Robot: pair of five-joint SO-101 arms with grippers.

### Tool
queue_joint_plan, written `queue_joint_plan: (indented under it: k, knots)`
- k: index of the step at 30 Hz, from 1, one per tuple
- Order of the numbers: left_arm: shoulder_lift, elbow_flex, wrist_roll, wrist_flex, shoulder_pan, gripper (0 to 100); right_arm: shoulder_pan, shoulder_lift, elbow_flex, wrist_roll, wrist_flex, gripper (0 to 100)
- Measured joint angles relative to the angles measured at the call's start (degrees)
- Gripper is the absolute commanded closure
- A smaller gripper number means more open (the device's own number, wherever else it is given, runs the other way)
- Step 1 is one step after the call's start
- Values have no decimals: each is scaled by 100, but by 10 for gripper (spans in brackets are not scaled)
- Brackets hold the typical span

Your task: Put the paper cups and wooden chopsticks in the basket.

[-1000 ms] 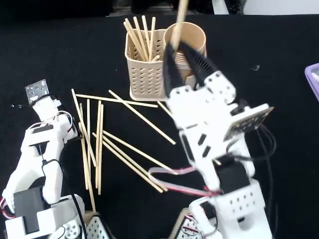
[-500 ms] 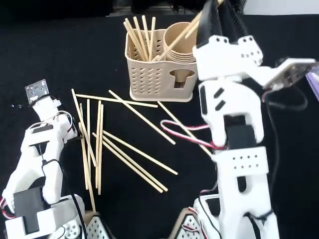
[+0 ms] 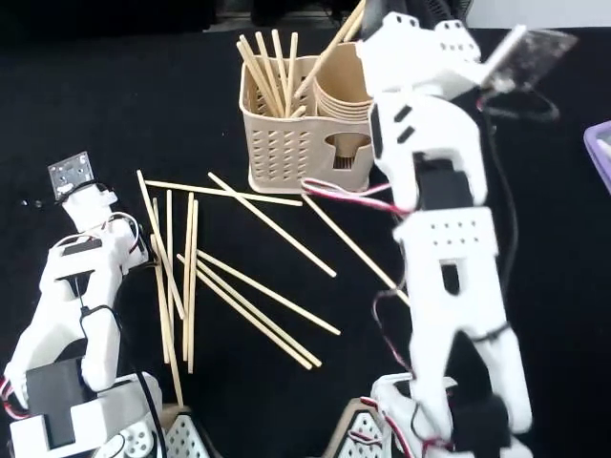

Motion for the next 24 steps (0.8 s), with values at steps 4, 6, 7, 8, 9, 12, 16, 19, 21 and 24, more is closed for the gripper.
queue_joint_plan:
  k: [4,6,7,8,9,12,16,19,21,24]
  knots:
    - [0,0,0,0,0,866,0,527,-18,0,-18,987]
    - [0,0,0,0,0,866,0,659,-18,0,-18,987]
    - [0,0,0,0,0,866,0,703,-18,0,-18,987]
    - [0,0,0,0,0,866,0,730,-18,0,-18,987]
    - [0,0,0,0,0,866,0,738,-18,0,-18,987]
    - [0,0,0,0,0,866,-9,738,-18,0,-18,987]
    - [0,0,0,0,0,866,-9,738,-18,0,18,987]
    - [0,0,0,0,0,866,-62,677,-18,0,378,987]
    - [0,0,0,0,0,866,-193,527,-18,0,615,987]
    - [0,0,0,0,0,866,-440,220,-18,0,738,987]
